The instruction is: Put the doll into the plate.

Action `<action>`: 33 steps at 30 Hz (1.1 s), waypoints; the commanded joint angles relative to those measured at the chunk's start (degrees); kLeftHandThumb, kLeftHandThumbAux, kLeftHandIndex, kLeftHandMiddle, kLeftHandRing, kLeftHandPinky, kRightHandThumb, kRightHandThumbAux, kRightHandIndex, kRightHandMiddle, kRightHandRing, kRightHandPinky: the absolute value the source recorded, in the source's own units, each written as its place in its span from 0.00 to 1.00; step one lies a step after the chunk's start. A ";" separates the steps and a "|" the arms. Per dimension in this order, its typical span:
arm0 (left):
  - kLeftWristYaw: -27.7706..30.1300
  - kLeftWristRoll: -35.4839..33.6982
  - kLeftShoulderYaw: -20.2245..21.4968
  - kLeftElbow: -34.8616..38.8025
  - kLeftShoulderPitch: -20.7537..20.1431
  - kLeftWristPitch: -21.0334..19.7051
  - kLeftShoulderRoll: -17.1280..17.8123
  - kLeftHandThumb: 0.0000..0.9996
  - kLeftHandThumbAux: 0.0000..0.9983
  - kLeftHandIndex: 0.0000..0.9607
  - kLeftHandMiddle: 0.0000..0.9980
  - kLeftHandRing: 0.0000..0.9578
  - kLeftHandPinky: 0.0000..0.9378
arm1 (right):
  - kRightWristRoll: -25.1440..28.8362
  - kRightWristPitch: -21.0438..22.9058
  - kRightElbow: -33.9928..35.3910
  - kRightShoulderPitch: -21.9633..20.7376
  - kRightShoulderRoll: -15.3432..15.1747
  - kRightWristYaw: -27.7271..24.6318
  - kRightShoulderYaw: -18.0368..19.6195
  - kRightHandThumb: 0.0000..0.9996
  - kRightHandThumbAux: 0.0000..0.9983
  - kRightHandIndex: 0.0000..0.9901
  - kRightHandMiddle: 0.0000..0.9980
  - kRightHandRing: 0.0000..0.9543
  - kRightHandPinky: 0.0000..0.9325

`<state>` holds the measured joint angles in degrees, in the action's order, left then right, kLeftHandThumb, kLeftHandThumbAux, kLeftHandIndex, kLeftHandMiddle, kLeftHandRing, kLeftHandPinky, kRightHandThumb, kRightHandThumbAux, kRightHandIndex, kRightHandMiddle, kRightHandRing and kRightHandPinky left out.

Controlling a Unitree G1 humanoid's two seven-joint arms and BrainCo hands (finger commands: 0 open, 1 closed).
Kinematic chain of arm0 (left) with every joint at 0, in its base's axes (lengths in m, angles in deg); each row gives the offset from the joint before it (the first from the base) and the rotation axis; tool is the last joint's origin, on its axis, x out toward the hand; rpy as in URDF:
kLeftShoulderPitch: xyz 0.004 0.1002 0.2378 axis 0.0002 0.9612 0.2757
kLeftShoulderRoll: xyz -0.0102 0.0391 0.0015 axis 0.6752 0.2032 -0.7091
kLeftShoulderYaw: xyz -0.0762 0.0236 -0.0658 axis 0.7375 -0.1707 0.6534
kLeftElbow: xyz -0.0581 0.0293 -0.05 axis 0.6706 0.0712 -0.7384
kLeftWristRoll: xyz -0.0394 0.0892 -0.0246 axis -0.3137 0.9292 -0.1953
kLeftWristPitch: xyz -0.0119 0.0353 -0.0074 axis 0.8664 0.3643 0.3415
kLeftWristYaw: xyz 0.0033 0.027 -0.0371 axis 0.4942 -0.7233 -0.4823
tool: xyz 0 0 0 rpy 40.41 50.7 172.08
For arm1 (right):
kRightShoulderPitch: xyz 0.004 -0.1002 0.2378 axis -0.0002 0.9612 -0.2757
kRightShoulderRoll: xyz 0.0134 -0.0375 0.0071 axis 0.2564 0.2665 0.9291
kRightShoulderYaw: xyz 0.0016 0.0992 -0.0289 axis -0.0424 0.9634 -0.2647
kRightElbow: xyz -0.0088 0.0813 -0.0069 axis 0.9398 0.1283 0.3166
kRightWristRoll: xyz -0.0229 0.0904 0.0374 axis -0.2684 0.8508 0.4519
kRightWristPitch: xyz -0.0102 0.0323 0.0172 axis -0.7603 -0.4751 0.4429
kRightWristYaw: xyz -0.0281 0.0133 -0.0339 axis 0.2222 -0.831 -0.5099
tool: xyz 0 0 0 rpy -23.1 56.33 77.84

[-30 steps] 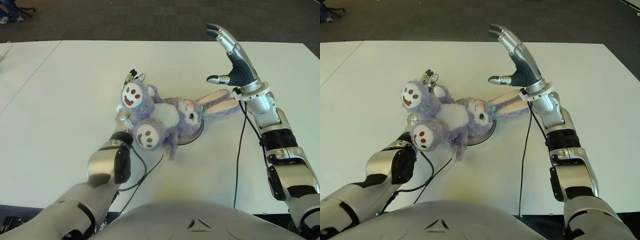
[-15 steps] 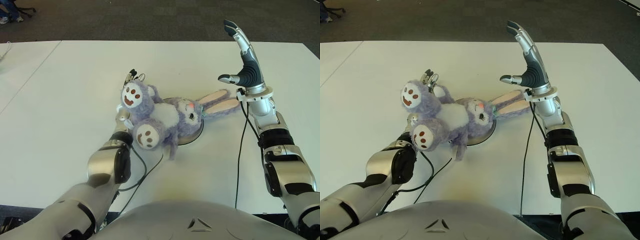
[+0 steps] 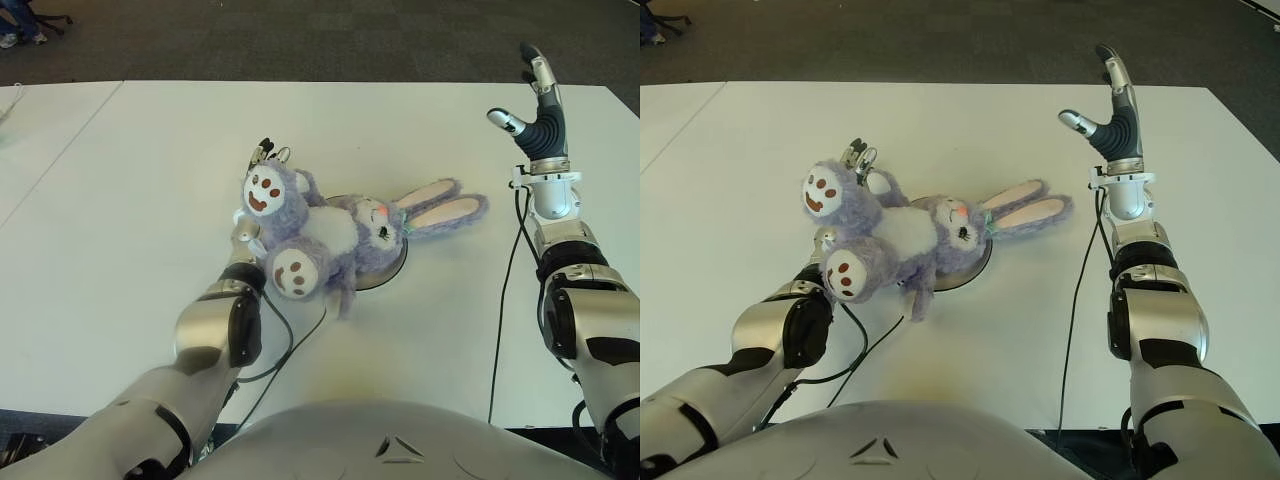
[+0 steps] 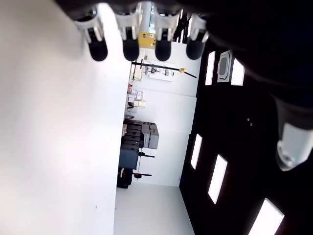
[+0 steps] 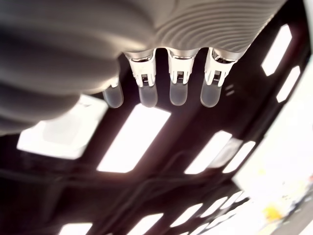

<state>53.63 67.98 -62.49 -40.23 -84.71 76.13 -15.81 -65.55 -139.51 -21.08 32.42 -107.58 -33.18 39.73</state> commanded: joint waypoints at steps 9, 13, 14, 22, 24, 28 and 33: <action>-0.67 -0.47 0.58 -6.66 10.25 -7.40 -2.42 0.00 0.52 0.00 0.03 0.03 0.03 | 11.26 19.32 -11.08 -0.39 3.38 -7.08 9.92 0.00 0.57 0.00 0.00 0.00 0.00; -0.32 -0.80 0.87 -6.64 10.32 -7.22 -2.45 0.00 0.53 0.00 0.04 0.03 0.03 | 14.59 23.77 -11.64 1.10 3.64 -10.30 13.77 0.00 0.59 0.00 0.00 0.00 0.00; -0.21 -0.88 0.95 -6.64 10.32 -7.21 -2.44 0.00 0.53 0.00 0.04 0.03 0.03 | 15.22 24.45 -11.66 1.41 3.70 -10.85 14.53 0.00 0.61 0.00 0.00 0.00 0.00; -0.28 -0.80 0.94 -6.65 10.44 -7.18 -2.22 0.00 0.52 0.00 0.03 0.03 0.02 | 17.50 28.52 -11.63 4.26 4.47 -12.88 17.88 0.00 0.63 0.00 0.00 0.00 0.00; -0.35 -0.77 0.93 -6.65 10.46 -7.33 -2.12 0.00 0.52 0.00 0.03 0.02 0.02 | 17.32 30.12 -11.71 4.45 4.67 -12.96 18.01 0.00 0.63 0.00 0.00 0.00 0.00; -0.23 -0.71 0.88 -6.64 10.51 -7.34 -2.04 0.00 0.53 0.00 0.03 0.02 0.02 | 14.84 33.34 -11.85 4.74 5.11 -12.08 16.01 0.00 0.63 0.00 0.00 0.00 0.00; -0.18 -0.80 0.96 -6.66 10.41 -7.67 -2.05 0.00 0.54 0.00 0.04 0.03 0.03 | 6.86 37.76 -12.06 5.51 7.38 -7.78 7.93 0.00 0.67 0.00 0.00 0.00 0.00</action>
<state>53.63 67.95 -62.38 -40.23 -84.67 76.13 -15.83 -53.10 -108.26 -31.42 36.19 -104.17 -43.04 53.08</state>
